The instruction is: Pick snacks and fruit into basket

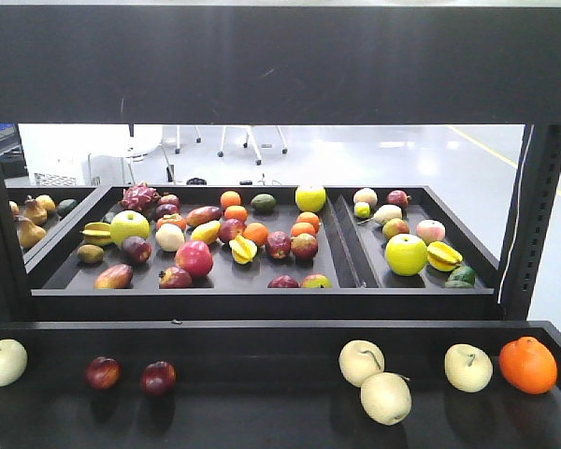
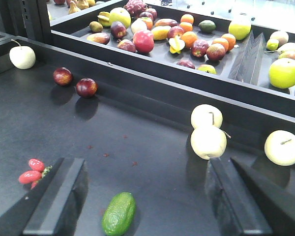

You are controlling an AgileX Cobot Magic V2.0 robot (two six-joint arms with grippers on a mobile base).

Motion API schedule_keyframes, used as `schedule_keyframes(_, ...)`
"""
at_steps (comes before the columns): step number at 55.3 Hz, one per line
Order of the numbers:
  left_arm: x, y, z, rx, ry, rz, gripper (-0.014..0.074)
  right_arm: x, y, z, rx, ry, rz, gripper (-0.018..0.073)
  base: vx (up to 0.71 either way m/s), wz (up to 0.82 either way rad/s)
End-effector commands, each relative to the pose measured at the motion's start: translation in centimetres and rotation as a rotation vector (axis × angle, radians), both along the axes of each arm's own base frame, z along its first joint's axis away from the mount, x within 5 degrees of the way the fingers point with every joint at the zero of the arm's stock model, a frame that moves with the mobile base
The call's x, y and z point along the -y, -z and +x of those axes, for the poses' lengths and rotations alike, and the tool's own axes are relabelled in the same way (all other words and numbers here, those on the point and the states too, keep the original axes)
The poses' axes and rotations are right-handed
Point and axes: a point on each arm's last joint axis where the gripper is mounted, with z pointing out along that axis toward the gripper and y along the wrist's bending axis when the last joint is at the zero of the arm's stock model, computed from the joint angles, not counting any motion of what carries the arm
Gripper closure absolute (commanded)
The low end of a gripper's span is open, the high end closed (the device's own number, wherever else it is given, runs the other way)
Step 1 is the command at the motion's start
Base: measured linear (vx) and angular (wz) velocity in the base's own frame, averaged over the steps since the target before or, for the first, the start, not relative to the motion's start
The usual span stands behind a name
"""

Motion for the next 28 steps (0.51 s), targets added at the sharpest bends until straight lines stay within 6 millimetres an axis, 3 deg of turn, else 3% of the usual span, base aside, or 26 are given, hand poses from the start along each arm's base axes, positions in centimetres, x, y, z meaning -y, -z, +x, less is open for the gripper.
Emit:
schedule_keyframes(1,-0.30,-1.79,0.41,0.118,-0.040,-0.012,0.0268,0.31,-1.55,0.31,0.095,0.038,0.013,0.0013,0.00,0.00)
schedule_keyframes(28,-0.31,-1.81,0.42,0.120,-0.040,-0.012,0.0268,0.10,-1.67,0.26,0.048,0.052,0.165,0.0013,0.00,0.00)
